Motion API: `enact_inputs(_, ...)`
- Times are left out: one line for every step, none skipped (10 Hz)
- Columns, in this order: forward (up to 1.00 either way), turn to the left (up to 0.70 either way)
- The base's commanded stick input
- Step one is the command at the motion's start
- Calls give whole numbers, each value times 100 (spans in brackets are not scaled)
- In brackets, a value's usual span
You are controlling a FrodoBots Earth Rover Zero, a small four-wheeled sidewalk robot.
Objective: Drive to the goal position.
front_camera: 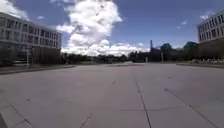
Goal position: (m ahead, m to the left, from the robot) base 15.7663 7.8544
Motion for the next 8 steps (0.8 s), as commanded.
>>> enact_inputs(70,0)
enact_inputs(70,0)
enact_inputs(70,0)
enact_inputs(70,0)
enact_inputs(70,0)
enact_inputs(70,0)
enact_inputs(70,0)
enact_inputs(70,0)
